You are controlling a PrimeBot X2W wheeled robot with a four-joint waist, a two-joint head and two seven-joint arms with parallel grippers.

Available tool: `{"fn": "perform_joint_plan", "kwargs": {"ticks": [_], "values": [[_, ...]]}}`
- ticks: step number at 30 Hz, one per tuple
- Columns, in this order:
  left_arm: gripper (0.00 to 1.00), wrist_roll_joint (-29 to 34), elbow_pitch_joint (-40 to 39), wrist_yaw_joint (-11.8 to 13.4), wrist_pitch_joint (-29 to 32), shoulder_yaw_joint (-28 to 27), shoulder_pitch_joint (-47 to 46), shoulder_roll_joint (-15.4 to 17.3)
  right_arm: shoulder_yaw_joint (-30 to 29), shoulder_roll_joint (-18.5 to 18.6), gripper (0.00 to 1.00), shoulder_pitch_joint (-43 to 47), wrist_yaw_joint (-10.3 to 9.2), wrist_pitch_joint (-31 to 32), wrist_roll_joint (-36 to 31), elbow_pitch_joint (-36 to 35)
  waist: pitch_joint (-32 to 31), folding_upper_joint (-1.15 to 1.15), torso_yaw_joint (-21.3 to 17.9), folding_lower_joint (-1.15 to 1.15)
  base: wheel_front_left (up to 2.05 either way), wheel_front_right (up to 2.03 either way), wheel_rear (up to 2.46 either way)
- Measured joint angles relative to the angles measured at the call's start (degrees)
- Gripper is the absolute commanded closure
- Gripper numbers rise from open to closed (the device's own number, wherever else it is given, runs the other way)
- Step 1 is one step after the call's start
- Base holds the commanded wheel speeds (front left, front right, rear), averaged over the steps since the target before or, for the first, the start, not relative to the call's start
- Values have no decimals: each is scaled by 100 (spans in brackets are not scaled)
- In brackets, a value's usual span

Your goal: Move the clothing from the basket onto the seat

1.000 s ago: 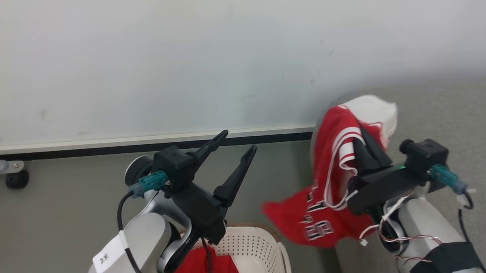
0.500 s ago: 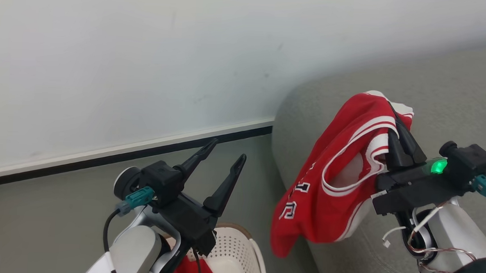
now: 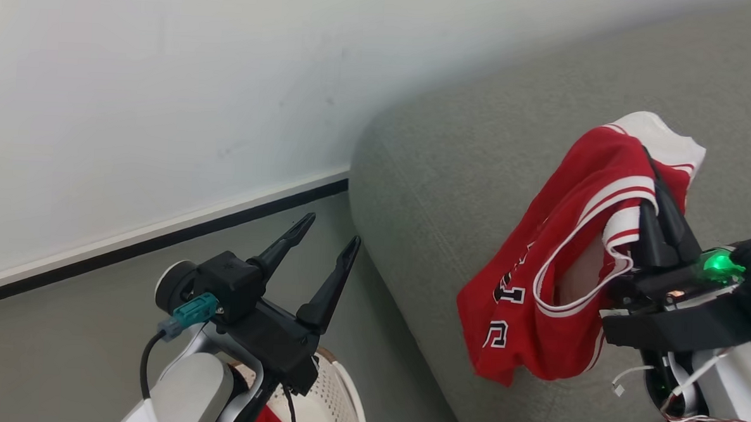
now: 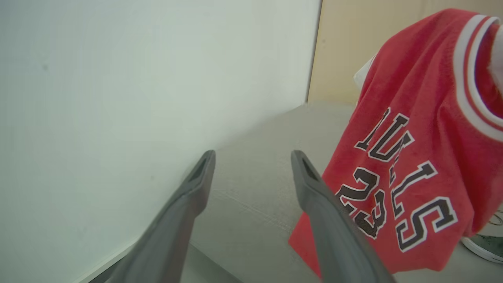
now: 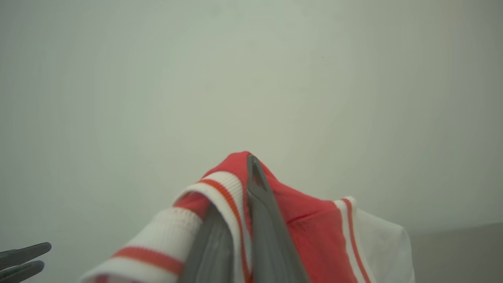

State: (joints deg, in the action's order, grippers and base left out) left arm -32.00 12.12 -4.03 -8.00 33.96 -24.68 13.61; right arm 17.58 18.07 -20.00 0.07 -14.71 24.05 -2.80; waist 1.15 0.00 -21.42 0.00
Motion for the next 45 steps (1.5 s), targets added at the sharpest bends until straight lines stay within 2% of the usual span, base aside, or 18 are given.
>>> {"fn": "perform_joint_plan", "kwargs": {"ticks": [8,14,18,24,27,33,36,45], "values": [[0,51,-141,5,38,22,18,25,-281,79,100,257,-109,-1,-49,-475,231,0,-346,0,0,0,0],[0,79,-204,0,121,83,-31,42,-423,130,100,269,-107,-1,-49,-617,444,0,-454,0,0,0,0],[0,88,-272,-2,191,122,-130,68,-479,247,100,-47,16,0,-51,-617,586,0,-453,0,0,0,0],[0,134,-431,-3,299,140,-222,144,-676,426,100,-882,301,-2,51,-546,823,1,-383,0,0,0,0],[0,136,-490,-7,345,142,-227,177,-790,524,100,-1168,357,-1,92,-425,913,0,-348,1,0,0,0],[0,153,-738,-8,446,140,-327,286,-1324,877,100,-1997,445,0,412,69,1218,1,-216,1,0,0,0],[0,187,-902,-8,537,131,-347,366,-1613,917,100,-2324,476,21,871,438,1398,1,-140,1,0,0,0],[0,192,-1323,-9,757,40,-613,542,-1844,1335,100,-3313,505,469,991,1813,2105,1,164,1,0,0,0]]}}
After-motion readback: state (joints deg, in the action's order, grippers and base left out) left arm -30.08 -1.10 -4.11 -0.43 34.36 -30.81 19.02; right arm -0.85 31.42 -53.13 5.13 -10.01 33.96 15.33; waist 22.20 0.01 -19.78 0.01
